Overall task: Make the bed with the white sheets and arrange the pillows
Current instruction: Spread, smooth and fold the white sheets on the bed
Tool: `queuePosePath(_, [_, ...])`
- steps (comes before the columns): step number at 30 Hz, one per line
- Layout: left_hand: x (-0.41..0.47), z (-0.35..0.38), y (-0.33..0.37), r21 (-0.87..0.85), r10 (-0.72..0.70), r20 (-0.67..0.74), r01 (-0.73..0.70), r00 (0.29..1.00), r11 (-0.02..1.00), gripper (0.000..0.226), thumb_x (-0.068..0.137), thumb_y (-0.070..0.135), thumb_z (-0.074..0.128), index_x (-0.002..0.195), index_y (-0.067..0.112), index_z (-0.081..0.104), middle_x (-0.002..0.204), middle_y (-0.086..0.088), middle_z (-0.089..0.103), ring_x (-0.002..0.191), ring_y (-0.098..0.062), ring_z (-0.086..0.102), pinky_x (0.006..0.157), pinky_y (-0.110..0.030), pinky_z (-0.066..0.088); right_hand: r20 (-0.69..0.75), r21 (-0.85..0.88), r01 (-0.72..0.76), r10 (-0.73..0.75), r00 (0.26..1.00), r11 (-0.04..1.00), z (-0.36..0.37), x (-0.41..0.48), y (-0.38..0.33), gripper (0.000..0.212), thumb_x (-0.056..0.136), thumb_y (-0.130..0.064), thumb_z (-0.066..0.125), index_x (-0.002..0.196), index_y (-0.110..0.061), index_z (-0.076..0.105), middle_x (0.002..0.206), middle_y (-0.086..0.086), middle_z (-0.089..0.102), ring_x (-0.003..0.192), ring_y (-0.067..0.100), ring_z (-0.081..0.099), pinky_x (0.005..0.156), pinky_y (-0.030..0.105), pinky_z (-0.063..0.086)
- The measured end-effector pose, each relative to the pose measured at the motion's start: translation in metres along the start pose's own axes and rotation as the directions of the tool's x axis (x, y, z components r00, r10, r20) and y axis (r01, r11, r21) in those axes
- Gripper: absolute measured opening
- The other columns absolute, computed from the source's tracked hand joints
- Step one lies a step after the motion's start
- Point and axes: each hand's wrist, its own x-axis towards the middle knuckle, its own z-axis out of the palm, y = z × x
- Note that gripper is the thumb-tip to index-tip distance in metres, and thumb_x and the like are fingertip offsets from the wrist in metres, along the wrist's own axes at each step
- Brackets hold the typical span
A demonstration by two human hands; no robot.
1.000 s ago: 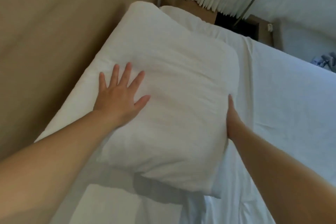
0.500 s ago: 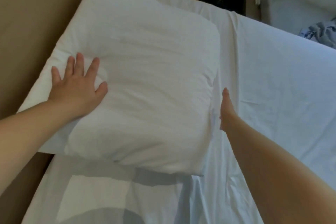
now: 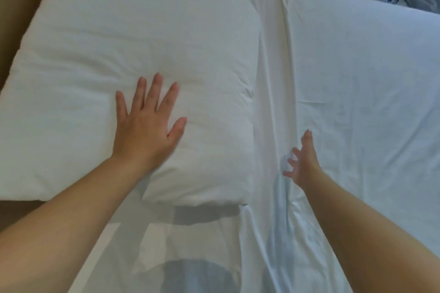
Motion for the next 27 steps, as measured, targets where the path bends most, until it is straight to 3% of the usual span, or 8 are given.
queuePosePath(3, [-0.004,0.005,-0.001,-0.019,0.001,-0.012,-0.001,1.000,1.000,0.071,0.090,0.058,0.012,0.155,0.029,0.009,0.164,-0.003,0.000,0.150,-0.026,-0.001,0.117,-0.058,0.000,-0.085,-0.036,0.019,-0.022,0.996,0.999,-0.007,0.003,0.028,0.097,0.075,-0.088,0.035,0.153,-0.031,0.025,0.158,-0.004,0.030,0.143,0.021,0.031,0.118,0.053,0.022])
queuePosePath(6, [-0.003,0.010,-0.002,-0.010,-0.004,-0.034,0.004,0.999,1.000,0.071,0.090,0.058,0.012,0.155,0.029,0.007,0.164,-0.003,0.000,0.150,-0.025,-0.002,0.117,-0.056,-0.001,0.242,-0.057,0.035,-0.021,0.970,0.998,0.075,-0.012,0.067,0.080,0.088,-0.077,0.030,0.152,-0.028,0.030,0.151,0.001,0.042,0.138,0.022,0.040,0.118,0.044,0.027])
queuePosePath(8, [-0.002,0.013,-0.009,-0.017,-0.051,-0.058,0.051,0.997,0.999,0.071,0.091,0.056,0.012,0.155,0.027,0.007,0.164,-0.005,0.002,0.150,-0.026,-0.001,0.116,-0.057,-0.001,0.392,0.001,0.060,-0.056,0.918,0.998,0.110,-0.033,0.077,0.087,0.082,-0.083,0.030,0.154,-0.034,0.023,0.153,-0.003,0.039,0.138,0.020,0.039,0.118,0.043,0.027])
queuePosePath(12, [-0.006,0.022,-0.010,0.002,-0.047,-0.034,0.047,0.998,0.999,0.072,0.091,0.056,0.014,0.155,0.024,0.007,0.163,-0.006,0.001,0.150,-0.027,-0.001,0.117,-0.057,0.000,0.213,0.041,0.129,-0.135,0.968,0.991,0.066,-0.006,0.064,0.062,0.100,-0.060,0.026,0.152,-0.027,0.029,0.155,-0.007,0.033,0.143,0.016,0.030,0.120,0.039,0.020])
queuePosePath(14, [-0.006,0.025,-0.005,0.009,-0.037,-0.034,0.038,0.999,0.999,0.072,0.091,0.056,0.014,0.155,0.024,0.007,0.163,-0.006,0.001,0.150,-0.027,-0.001,0.116,-0.056,-0.001,0.124,0.105,0.144,-0.157,0.980,0.984,0.062,-0.001,0.061,0.065,0.099,-0.060,0.028,0.154,-0.024,0.025,0.158,-0.004,0.027,0.146,0.015,0.025,0.120,0.032,0.015])
queuePosePath(16, [-0.005,0.027,-0.004,0.005,-0.060,-0.046,0.060,0.997,0.998,0.072,0.091,0.055,0.014,0.155,0.023,0.007,0.163,-0.007,0.002,0.150,-0.027,0.000,0.116,-0.057,-0.001,0.219,0.057,0.241,-0.248,0.944,0.969,0.096,-0.024,0.056,0.070,0.097,-0.060,0.031,0.155,-0.022,0.019,0.161,-0.001,0.020,0.148,0.015,0.017,0.121,0.031,0.010])
queuePosePath(19, [-0.003,0.024,-0.011,-0.017,-0.119,-0.032,0.119,0.992,0.993,0.073,0.090,0.056,0.011,0.155,0.023,0.005,0.163,-0.006,0.001,0.150,-0.027,-0.001,0.116,-0.058,-0.001,0.300,-0.032,0.312,-0.288,0.909,0.950,0.124,-0.038,0.058,0.054,0.106,-0.038,0.024,0.156,-0.027,0.007,0.164,-0.007,0.004,0.150,0.011,0.000,0.122,0.040,0.003])
queuePosePath(27, [-0.001,0.011,0.006,-0.018,-0.165,0.088,0.167,0.982,0.986,0.071,0.093,0.055,0.015,0.155,0.021,0.004,0.163,-0.007,-0.004,0.149,-0.027,-0.006,0.115,-0.061,-0.002,0.346,-0.045,0.313,-0.279,0.896,0.949,0.104,-0.027,0.059,0.058,0.102,-0.052,0.023,0.155,-0.038,0.003,0.163,-0.011,0.008,0.149,0.010,0.009,0.122,0.044,0.010])
